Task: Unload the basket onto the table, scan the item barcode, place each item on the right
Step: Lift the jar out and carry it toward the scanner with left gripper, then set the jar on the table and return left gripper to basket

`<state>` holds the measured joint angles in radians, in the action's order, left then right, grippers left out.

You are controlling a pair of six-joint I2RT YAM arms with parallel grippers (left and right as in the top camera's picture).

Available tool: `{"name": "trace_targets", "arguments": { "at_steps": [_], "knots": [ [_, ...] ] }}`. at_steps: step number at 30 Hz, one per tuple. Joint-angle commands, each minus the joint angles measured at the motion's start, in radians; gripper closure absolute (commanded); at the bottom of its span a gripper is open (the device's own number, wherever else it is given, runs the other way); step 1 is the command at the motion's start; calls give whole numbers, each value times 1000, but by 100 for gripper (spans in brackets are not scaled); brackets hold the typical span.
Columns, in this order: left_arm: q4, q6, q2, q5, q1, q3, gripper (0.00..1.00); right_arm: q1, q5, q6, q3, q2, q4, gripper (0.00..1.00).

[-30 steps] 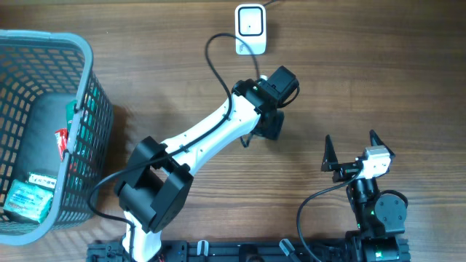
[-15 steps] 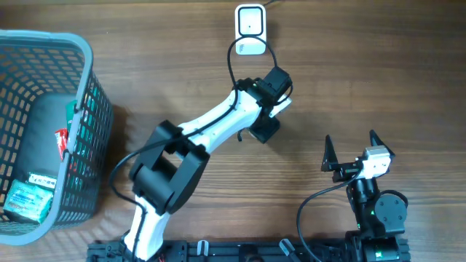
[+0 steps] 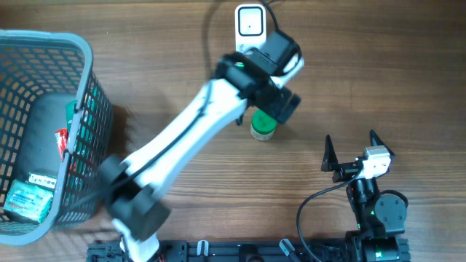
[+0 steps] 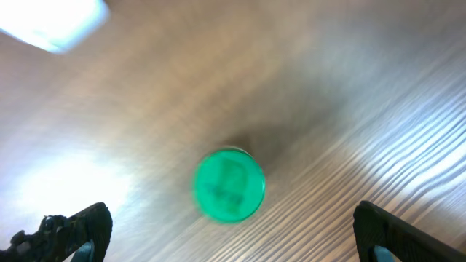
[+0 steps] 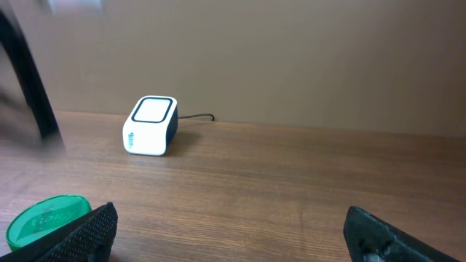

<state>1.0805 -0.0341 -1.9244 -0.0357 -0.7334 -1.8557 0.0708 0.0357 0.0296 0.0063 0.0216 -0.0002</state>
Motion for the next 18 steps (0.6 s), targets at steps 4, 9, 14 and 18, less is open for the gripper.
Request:
{"name": "trace_targets", "arguments": {
  "at_steps": [4, 9, 14, 18],
  "knots": [
    [60, 312, 330, 361, 106, -75, 0, 0, -12, -10, -1, -1, 4, 0],
    [121, 590, 497, 491, 316, -75, 0, 0, -12, -10, -1, 1, 4, 0],
    [201, 840, 590, 491, 623, -75, 0, 0, -12, -10, -1, 1, 4, 0],
    [298, 1126, 616, 489, 924, -75, 0, 0, -12, -10, -1, 1, 4, 0]
  ]
}}
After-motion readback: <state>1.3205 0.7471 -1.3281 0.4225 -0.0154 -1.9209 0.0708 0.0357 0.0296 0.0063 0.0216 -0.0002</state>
